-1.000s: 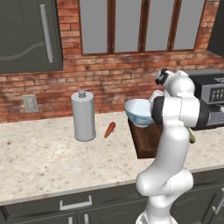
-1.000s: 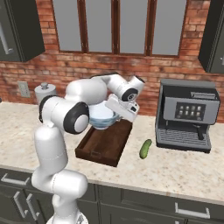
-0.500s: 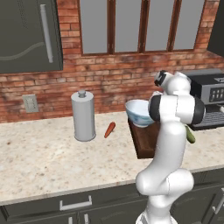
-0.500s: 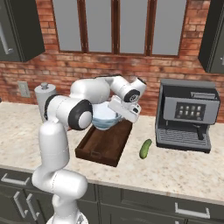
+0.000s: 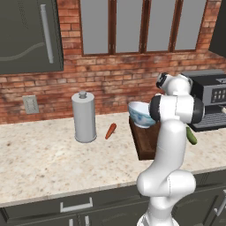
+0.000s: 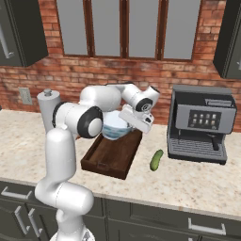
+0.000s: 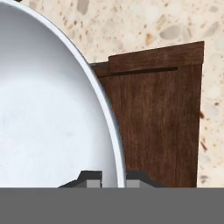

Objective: Place the two vegetables and bowl onto the tray for setting up a vegetable dip station.

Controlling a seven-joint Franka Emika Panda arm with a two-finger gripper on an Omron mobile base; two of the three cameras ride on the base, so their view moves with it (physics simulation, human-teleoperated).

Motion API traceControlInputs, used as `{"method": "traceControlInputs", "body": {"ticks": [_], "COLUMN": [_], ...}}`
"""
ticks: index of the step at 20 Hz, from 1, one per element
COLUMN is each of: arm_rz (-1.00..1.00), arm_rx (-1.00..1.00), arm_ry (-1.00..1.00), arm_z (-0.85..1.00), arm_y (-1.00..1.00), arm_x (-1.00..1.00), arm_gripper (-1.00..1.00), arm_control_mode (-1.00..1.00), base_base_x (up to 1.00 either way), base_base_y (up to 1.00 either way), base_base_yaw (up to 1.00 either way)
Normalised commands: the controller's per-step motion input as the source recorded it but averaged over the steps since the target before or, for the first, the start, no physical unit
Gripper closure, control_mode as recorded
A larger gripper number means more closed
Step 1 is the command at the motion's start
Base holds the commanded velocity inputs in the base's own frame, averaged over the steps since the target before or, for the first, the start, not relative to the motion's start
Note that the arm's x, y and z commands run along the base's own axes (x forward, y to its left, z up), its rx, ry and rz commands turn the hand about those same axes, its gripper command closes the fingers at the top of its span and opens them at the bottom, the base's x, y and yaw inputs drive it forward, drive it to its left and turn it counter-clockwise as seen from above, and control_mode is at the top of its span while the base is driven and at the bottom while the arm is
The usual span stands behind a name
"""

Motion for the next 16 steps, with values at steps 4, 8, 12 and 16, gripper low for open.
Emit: {"method": "traceControlInputs", "body": {"ticks": [4, 8, 12, 16], "arm_rz": [0.00, 0.00, 0.00, 0.00], "arm_rx": [0.00, 0.00, 0.00, 0.00], "arm_ry": [-0.01, -0.03, -0.03, 0.00], "arm_z": [0.00, 0.00, 0.02, 0.00], "arm_y": [-0.08, -0.06, -0.07, -0.04], "arm_x": [0.03, 0.00, 0.00, 0.07], "arm_gripper": [1.00, 1.00, 1.00, 1.00], "arm_control_mode": [-1.00, -1.00, -1.00, -1.00], "base_base_x": [0.00, 0.00, 0.00, 0.00], "base_base_y": [0.00, 0.00, 0.00, 0.00], "base_base_yaw": [0.00, 0.00, 0.00, 0.00]}}
